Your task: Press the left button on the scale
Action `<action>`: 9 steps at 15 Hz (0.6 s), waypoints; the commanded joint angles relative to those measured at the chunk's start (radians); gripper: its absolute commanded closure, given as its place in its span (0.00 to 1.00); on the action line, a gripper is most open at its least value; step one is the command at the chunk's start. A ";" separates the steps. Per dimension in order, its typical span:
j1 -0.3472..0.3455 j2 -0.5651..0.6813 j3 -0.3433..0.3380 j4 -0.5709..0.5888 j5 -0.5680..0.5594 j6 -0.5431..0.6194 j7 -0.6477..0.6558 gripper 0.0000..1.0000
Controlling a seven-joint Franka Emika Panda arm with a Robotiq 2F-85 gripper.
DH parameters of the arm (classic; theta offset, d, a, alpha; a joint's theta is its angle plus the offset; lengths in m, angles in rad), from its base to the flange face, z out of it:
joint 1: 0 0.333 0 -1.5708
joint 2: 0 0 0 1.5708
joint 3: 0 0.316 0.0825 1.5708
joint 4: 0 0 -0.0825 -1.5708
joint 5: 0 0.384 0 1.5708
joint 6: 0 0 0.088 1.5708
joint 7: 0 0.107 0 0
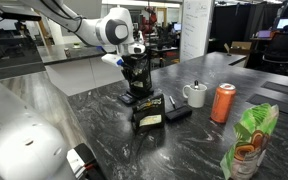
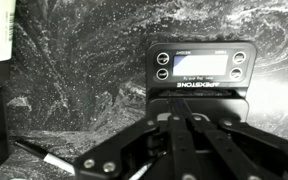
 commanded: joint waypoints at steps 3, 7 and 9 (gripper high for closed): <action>0.035 0.017 0.015 -0.043 0.064 0.046 -0.008 1.00; 0.055 0.066 0.017 -0.036 0.084 0.059 -0.038 1.00; 0.062 0.093 0.016 -0.027 0.086 0.067 -0.051 1.00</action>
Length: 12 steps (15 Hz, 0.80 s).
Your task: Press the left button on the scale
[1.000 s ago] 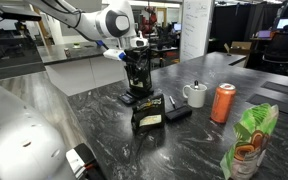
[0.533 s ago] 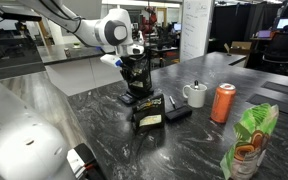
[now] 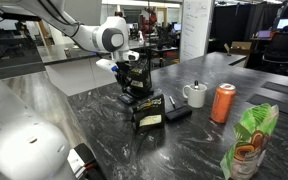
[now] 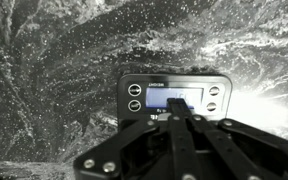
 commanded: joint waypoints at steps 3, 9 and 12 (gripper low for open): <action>0.013 0.092 0.003 0.022 0.020 0.040 -0.056 1.00; 0.029 0.121 0.021 0.045 -0.003 0.050 -0.049 1.00; 0.040 0.115 0.038 0.051 -0.013 0.048 -0.039 1.00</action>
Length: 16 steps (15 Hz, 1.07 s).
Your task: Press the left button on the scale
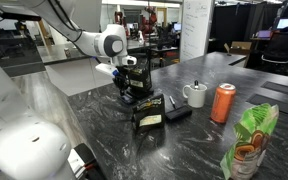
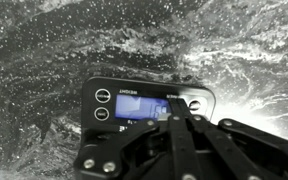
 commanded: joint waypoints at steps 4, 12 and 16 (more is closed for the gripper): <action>0.019 0.013 0.032 0.009 0.000 0.021 0.000 1.00; 0.005 0.027 0.027 -0.014 -0.036 0.052 0.011 1.00; 0.011 0.055 0.011 -0.007 -0.007 0.077 -0.047 1.00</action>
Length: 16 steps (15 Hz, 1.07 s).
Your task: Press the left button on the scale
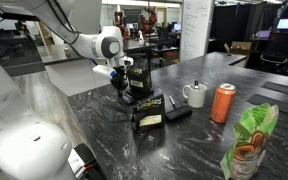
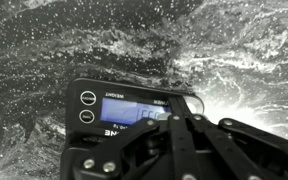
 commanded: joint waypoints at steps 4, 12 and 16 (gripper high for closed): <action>0.000 0.070 -0.014 0.028 0.027 0.027 -0.111 1.00; 0.007 0.212 -0.017 0.165 0.040 -0.108 -0.254 1.00; 0.006 0.223 -0.019 0.196 0.025 -0.151 -0.241 1.00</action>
